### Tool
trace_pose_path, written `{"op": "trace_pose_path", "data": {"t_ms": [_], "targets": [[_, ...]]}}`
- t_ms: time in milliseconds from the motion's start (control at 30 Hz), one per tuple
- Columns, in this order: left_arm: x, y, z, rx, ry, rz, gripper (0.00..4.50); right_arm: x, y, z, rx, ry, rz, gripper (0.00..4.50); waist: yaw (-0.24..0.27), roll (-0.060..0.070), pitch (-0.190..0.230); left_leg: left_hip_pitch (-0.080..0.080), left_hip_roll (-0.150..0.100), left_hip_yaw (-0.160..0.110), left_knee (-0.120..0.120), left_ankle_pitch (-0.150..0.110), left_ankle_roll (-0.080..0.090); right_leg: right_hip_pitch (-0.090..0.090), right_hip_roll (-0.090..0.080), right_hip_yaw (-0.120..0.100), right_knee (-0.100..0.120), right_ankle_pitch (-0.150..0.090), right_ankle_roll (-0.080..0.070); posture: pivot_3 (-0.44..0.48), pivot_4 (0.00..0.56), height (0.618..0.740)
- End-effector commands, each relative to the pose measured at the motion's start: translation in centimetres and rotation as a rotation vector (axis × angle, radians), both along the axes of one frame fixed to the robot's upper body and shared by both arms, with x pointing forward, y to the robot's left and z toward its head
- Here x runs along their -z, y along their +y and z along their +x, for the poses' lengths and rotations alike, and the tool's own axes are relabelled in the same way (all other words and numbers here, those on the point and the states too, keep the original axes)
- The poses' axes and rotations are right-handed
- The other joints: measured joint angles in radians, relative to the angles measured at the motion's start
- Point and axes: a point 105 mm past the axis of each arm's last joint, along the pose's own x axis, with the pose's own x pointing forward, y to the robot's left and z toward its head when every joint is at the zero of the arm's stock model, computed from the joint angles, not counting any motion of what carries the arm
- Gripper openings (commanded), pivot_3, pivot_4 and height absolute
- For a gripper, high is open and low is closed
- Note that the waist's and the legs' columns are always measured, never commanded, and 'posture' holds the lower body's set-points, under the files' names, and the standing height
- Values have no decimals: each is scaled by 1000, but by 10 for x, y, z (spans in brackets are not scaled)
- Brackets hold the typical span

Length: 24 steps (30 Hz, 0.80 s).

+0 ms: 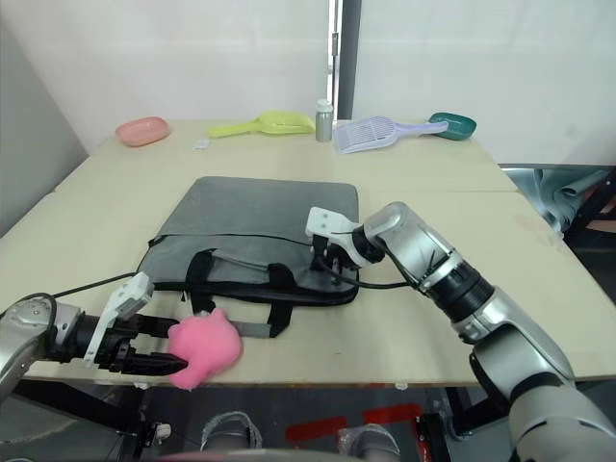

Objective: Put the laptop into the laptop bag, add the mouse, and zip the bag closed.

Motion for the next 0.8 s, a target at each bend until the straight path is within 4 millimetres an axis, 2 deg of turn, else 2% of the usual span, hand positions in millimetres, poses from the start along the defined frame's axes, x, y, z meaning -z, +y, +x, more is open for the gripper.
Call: {"op": "trace_pose_path", "data": {"t_ms": [33,167,267,533,800], "targets": [[3,-8,-2,0,37,-33,2342,17,-8,-5,31,58,-44,0,0,0,-1,0,0,0,0,0,0,0,0,0,0,0,0,0,150,740],[-9,-19,4,-13,25,-108,887,18,-9,-5,33,60,-46,0,1,0,-2,0,0,0,0,0,0,0,0,0,0,0,0,0,150,740],[-20,-29,2,15,20,-144,51,18,-10,-5,38,61,-47,0,-1,0,-2,0,0,0,0,0,0,0,0,0,0,0,0,0,150,740],[-30,-51,11,41,-34,-121,51,17,-8,-8,38,72,-35,0,-2,0,-2,-1,0,0,0,0,0,0,0,0,0,0,0,0,150,740],[-19,-75,20,32,-46,-110,51,16,-8,-12,40,88,-27,0,0,0,-2,-1,0,0,-1,0,0,0,0,0,-1,0,0,0,150,740]]}}
